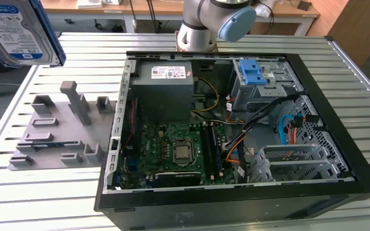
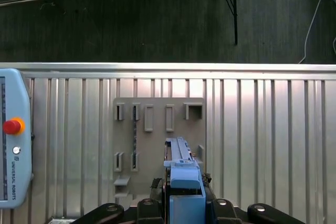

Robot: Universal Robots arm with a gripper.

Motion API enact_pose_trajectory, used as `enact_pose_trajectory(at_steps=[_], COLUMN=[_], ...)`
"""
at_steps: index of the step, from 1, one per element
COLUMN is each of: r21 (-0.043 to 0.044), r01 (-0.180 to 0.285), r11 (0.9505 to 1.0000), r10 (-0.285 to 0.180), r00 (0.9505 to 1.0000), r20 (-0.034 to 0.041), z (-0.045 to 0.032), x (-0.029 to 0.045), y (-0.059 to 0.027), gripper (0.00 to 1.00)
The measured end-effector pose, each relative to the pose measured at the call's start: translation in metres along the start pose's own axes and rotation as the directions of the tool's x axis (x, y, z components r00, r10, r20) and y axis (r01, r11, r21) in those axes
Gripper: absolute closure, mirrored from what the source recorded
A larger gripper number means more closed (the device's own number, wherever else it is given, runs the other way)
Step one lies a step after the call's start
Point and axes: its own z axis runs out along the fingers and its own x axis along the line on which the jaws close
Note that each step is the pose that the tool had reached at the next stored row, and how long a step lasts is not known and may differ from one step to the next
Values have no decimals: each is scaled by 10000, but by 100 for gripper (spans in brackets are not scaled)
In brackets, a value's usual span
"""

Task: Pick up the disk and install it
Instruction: 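Pick up the disk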

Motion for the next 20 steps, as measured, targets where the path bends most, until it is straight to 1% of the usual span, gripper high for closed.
enact_pose_trajectory(at_steps=[6, 10, 20], r21=[0, 0, -1], r01=[0, 0, 0], r11=[10000, 10000, 10000], r10=[0, 0, 0], r00=[10000, 10000, 10000], r20=[0, 0, 1], z=[-1, -2, -4], x=[-1, 8, 90], y=[-74, -101, -148], gripper=[64, 64, 64])
